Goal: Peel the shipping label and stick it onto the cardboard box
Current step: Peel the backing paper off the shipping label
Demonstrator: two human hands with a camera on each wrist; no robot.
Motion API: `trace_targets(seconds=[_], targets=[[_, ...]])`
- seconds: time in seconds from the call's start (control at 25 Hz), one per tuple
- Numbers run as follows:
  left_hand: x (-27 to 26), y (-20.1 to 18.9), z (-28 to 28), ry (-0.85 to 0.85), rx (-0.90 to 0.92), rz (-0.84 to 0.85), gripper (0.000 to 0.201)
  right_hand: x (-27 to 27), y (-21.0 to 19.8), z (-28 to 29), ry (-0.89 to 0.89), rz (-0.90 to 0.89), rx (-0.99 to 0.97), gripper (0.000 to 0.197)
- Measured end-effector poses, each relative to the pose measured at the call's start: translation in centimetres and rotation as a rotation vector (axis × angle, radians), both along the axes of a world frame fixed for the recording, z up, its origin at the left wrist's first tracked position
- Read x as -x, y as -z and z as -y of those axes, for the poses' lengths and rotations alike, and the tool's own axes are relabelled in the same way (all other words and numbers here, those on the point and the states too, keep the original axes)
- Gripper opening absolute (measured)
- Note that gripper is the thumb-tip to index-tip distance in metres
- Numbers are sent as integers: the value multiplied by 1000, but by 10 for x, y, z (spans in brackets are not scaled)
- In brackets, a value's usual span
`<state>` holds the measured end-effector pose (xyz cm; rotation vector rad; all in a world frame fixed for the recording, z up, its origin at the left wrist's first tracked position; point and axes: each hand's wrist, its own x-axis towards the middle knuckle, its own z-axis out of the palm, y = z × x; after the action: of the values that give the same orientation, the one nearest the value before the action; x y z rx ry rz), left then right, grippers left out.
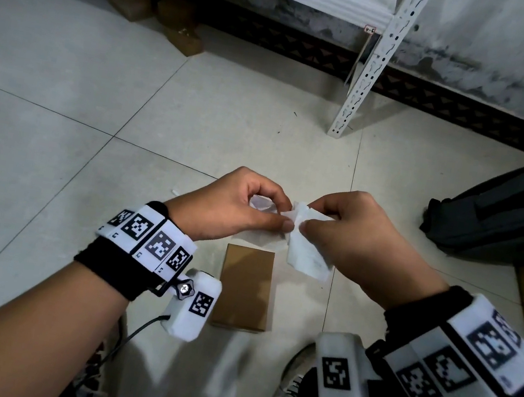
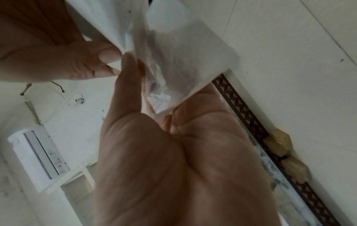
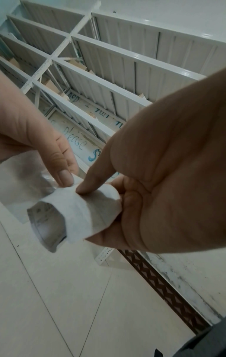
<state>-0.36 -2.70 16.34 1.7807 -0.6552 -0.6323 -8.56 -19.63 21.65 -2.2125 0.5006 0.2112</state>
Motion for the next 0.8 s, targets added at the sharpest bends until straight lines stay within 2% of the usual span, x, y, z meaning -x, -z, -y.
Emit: trace_targets(seconds=[0.12,0.24,0.44,0.64,0.8], targets=[[-3,4,-2,-24,41,-45,8,0,2,0,-8,-12,-2,16],[-4,6,-4,-53,83,-76,7,-1,3,1,-16,-26,6,30],[-5,8,-10,-34,95,-183,16,-1,-5,3,-38,-64,21,15],[-6,7,-13,-6,0,-181,23,1,-10,4,-114,-112,51,15],[-5,5,-15,22,-18,-196,20,1,-13,5,-141,-138,58,17]])
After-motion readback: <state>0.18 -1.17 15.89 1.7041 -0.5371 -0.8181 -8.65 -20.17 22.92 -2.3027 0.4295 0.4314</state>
